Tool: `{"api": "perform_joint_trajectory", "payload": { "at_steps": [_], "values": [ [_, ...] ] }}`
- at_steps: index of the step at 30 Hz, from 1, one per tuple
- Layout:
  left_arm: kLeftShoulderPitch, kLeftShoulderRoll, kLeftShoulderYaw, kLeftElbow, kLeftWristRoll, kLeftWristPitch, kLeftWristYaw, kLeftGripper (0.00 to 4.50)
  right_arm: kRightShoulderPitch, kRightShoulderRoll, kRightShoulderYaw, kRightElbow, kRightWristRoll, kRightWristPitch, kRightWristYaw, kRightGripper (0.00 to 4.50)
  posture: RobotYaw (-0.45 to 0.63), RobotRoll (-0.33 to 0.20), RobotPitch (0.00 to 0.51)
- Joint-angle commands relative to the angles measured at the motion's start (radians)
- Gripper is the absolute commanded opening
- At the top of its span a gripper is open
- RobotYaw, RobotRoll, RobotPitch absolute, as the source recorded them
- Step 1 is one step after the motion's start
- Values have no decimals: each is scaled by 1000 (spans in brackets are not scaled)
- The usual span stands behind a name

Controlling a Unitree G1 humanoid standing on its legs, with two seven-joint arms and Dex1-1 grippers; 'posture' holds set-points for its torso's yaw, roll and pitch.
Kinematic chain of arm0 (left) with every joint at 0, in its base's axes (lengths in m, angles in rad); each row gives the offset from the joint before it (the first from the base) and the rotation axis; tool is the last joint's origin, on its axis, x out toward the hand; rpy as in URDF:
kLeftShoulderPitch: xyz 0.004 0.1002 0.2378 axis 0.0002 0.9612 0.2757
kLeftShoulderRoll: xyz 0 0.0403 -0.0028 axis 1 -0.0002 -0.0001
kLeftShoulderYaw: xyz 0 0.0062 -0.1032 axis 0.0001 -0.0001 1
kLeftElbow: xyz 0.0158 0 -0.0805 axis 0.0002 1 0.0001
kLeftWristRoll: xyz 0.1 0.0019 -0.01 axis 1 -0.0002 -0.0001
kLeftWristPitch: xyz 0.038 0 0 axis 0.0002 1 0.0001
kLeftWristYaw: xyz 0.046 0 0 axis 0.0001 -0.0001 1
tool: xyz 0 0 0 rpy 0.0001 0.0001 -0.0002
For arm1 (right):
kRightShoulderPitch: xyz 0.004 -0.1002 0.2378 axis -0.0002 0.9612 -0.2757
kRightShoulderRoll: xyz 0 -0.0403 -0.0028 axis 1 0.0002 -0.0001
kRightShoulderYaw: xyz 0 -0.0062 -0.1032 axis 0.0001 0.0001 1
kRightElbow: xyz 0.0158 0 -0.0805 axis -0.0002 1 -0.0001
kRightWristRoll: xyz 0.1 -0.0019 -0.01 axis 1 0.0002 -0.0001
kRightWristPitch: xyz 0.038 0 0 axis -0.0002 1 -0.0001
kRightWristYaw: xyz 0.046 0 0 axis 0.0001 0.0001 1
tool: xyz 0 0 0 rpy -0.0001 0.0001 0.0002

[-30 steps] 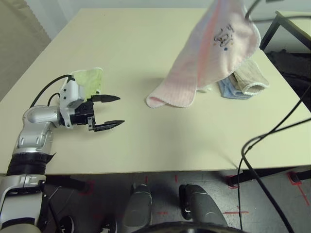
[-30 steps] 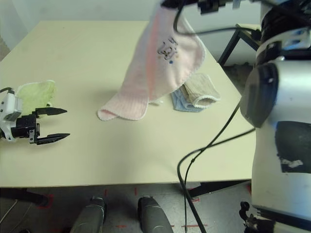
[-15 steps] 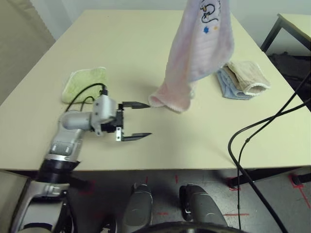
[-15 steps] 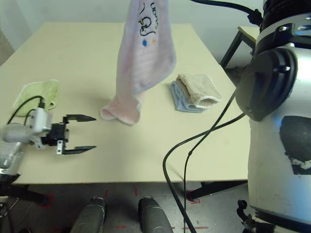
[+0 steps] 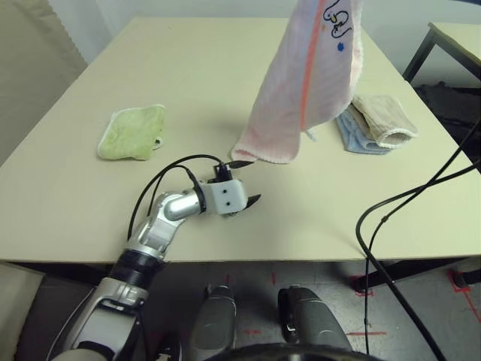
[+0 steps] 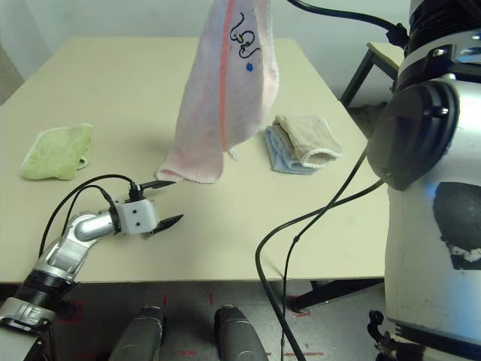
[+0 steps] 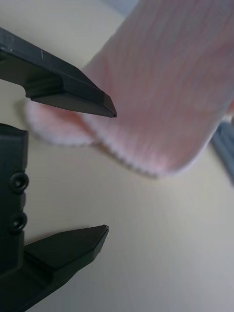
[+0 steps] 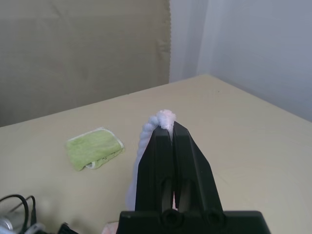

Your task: Fold the towel and set it aside.

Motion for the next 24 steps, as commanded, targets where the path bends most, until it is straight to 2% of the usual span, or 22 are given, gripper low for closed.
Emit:
{"api": "perform_joint_trajectory", "payload": {
  "at_steps": [1, 3, 10, 12, 17, 24],
  "values": [
    [-40, -54, -33, 23, -14, 83, 0, 4500, 14, -6, 5, -3, -8, -20, -6, 21, 55, 0, 85],
    [-63, -87, -36, 27, -33, 132, -4, 4500, 18, -6, 8, -2, -10, -25, -8, 21, 55, 0, 85],
    [-171, -255, 7, 92, -174, 456, -22, 4500, 20, -10, 15, -2, -15, -34, -2, 21, 45, 0, 87],
    [-206, -278, 15, 114, -190, 521, -9, 4500, 21, -12, 16, -2, -16, -37, -2, 21, 37, 0, 89],
    [-278, -277, -39, 185, -126, 571, 52, 4500, 19, -15, 12, -1, -14, -40, 0, 21, 33, 0, 87],
    [-303, -276, -142, 256, -31, 591, 103, 4500, 17, -21, 10, -2, -11, -38, 7, 21, 26, 0, 90]
  ]
}}
